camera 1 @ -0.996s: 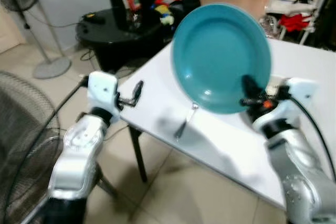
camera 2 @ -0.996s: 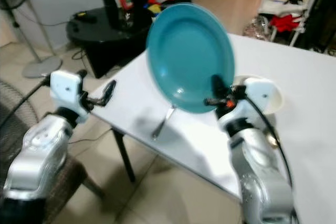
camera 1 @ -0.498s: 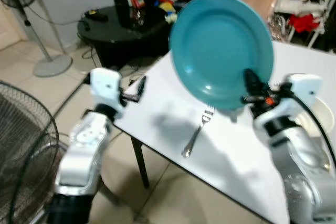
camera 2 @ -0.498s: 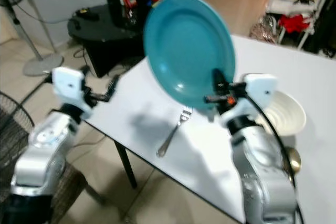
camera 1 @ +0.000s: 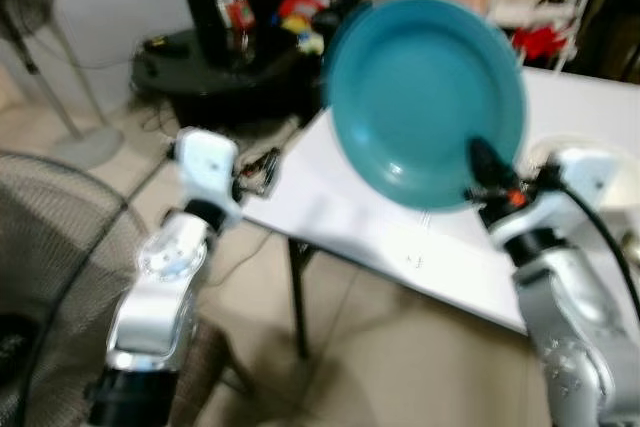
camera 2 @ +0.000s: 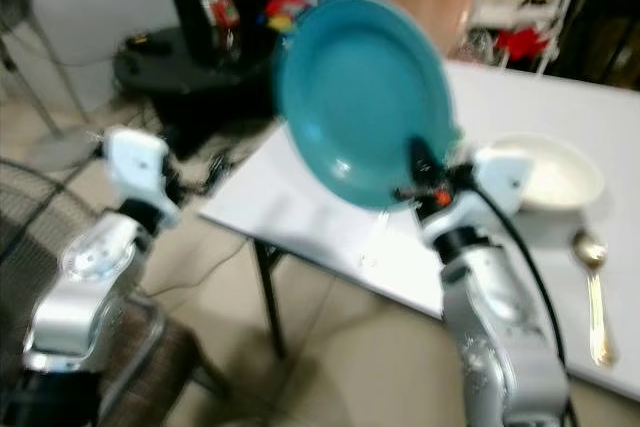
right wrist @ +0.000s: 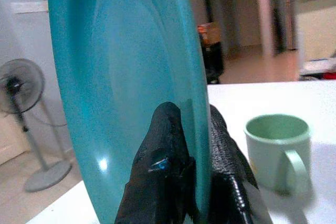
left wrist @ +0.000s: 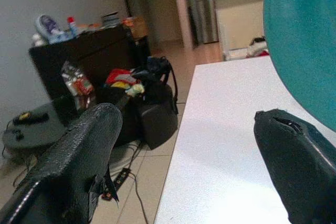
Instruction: Setting the table
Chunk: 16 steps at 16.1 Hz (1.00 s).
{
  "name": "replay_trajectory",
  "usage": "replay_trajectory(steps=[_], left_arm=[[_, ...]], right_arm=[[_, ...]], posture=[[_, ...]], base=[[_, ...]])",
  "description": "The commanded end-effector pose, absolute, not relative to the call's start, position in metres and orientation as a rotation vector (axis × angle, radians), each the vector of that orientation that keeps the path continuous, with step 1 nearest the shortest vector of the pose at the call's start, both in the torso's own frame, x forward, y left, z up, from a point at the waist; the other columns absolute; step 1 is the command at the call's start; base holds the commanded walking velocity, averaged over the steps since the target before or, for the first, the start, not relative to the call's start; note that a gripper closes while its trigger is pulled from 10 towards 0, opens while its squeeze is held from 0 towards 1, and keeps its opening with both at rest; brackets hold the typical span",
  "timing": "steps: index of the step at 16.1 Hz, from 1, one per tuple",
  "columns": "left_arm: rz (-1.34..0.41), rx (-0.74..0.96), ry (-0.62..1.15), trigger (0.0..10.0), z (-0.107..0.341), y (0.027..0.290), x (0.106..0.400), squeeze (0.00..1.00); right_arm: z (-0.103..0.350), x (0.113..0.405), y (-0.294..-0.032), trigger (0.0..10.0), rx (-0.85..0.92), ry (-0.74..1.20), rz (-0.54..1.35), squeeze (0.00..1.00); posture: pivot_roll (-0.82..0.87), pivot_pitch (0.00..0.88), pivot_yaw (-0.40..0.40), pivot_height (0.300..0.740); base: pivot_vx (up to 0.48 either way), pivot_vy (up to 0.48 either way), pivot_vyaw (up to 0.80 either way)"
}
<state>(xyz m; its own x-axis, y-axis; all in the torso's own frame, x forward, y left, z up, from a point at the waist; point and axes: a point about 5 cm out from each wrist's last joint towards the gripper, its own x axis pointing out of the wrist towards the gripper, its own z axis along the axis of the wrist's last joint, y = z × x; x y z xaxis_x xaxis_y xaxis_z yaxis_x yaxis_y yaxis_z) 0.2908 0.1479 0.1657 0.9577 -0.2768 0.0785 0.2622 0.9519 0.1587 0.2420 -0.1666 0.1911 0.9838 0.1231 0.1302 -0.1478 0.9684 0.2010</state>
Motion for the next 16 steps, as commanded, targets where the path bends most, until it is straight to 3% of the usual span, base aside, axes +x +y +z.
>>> replay_trajectory(steps=[1, 6, 13, 16], left_arm=[[-0.266, 0.168, -0.115, 10.0, 0.171, 0.151, 0.293, 0.00], [-0.284, 0.171, -0.114, 10.0, 0.171, 0.150, 0.293, 0.00], [-0.392, 0.118, -0.089, 10.0, 0.170, 0.140, 0.289, 0.00], [-0.427, 0.145, -0.058, 10.0, 0.164, 0.139, 0.286, 0.00]], right_arm=[[0.199, 0.241, -0.162, 10.0, 0.238, -0.153, 0.157, 0.00], [0.193, 0.239, -0.165, 10.0, 0.285, -0.110, 0.136, 0.00], [0.179, 0.253, -0.174, 10.0, 0.492, 0.038, 0.093, 0.00], [0.168, 0.266, -0.174, 10.0, 0.582, 0.204, 0.140, 0.00]], posture=[[0.01, 0.000, 0.074, 0.740], [0.01, 0.000, 0.085, 0.740], [0.00, 0.000, 0.085, 0.740], [0.01, 0.000, 0.076, 0.740]], base=[[0.000, -0.480, -0.80], [0.000, -0.480, -0.76], [0.000, 0.000, 0.00], [0.000, 0.000, 0.00]])
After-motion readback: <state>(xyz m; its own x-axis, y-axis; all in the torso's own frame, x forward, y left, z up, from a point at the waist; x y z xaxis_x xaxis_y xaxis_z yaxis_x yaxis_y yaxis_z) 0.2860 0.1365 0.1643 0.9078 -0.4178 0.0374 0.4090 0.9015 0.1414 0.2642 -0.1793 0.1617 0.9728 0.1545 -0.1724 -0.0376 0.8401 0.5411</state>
